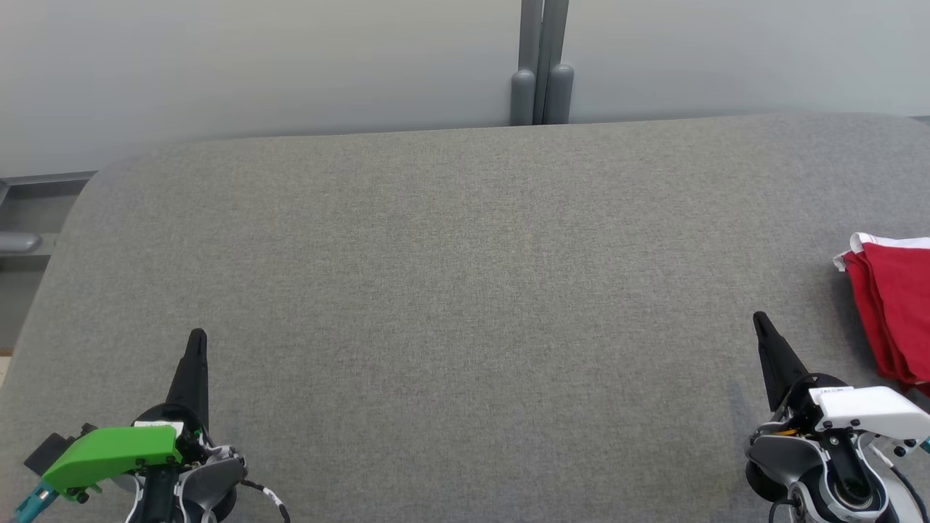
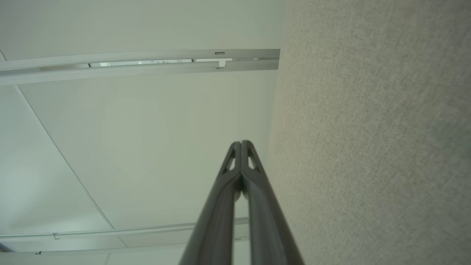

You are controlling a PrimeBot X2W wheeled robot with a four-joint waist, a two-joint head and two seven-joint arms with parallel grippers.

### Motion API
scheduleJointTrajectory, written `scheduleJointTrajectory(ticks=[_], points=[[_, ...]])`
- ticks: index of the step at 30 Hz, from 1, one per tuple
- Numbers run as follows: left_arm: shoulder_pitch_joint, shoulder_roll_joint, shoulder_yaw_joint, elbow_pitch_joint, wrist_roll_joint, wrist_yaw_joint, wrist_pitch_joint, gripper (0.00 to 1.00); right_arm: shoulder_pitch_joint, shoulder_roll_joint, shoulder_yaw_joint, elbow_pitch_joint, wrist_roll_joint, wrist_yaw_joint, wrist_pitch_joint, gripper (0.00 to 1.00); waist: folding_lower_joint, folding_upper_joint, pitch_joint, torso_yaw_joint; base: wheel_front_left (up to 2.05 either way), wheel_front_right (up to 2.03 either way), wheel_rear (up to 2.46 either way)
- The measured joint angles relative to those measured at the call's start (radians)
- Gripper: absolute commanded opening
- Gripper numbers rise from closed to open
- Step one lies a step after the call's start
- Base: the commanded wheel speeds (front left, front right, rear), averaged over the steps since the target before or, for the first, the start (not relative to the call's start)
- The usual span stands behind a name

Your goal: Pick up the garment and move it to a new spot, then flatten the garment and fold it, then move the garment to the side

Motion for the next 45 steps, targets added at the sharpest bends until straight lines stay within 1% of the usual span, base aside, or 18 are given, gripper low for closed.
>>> scheduleJointTrajectory(ticks=[45], points=[[0.0,0.0,0.0,0.0,0.0,0.0,0.0,0.0,0.0,0.0,0.0,0.0,0.0,0.0,0.0,0.0,0.0,0.0,0.0,0.0,0.0,0.0,0.0]])
